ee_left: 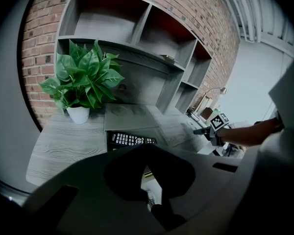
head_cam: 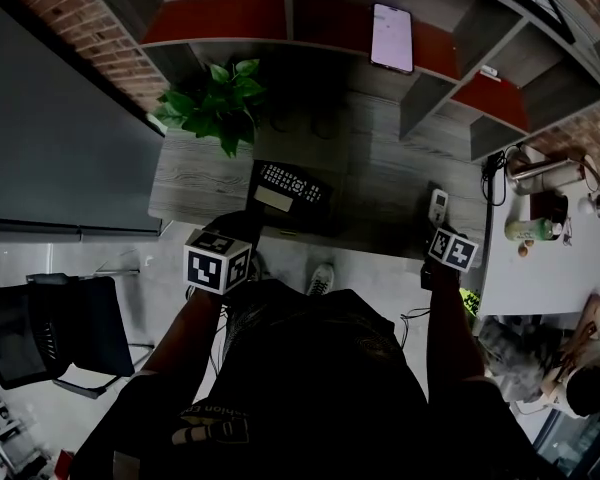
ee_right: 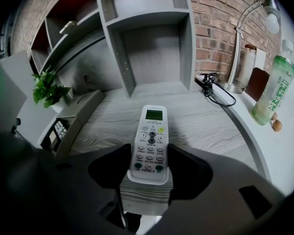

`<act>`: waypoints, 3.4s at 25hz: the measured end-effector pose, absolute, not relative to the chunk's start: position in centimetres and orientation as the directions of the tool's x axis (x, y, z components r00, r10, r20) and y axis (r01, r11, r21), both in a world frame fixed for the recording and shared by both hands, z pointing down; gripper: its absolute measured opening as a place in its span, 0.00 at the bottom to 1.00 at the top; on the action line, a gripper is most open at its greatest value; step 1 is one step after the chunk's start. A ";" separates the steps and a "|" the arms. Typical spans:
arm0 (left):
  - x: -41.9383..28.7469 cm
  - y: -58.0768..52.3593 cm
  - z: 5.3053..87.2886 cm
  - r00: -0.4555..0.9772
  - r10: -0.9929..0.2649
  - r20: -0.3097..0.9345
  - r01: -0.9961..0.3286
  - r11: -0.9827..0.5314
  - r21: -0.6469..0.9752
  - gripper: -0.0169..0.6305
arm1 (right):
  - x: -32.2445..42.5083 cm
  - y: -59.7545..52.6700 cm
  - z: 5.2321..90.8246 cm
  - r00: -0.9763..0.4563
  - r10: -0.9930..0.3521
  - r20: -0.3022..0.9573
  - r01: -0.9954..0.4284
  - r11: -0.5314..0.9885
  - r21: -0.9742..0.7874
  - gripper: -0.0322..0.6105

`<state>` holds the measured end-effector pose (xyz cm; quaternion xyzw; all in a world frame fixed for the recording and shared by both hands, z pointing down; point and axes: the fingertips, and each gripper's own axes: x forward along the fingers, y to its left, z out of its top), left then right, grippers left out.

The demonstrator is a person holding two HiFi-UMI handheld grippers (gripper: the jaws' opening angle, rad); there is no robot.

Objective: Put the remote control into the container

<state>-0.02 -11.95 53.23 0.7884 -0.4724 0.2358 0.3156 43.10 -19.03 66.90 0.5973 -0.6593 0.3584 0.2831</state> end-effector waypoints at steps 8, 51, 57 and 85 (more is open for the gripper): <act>-2.1 -11.8 53.0 0.459 -0.594 0.661 -0.885 -0.371 0.281 0.04 | 27.4 -16.3 62.6 -0.387 -0.554 0.737 -0.921 0.263 -0.286 0.43; -10.2 -13.5 51.4 0.640 -0.491 0.591 -0.751 -0.563 0.346 0.04 | 9.5 -15.1 57.0 -0.419 -0.596 0.685 -0.905 0.332 -0.266 0.42; -9.4 -12.2 49.8 0.710 -0.444 0.547 -0.678 -0.642 0.359 0.04 | 6.6 -10.9 51.9 -0.480 -0.677 0.557 -0.876 0.345 -0.336 0.06; -2.0 3.9 45.3 0.643 -0.610 0.463 -0.764 -0.555 0.329 0.04 | 11.4 5.4 45.6 -0.664 -0.629 0.405 -0.748 0.567 -0.345 0.06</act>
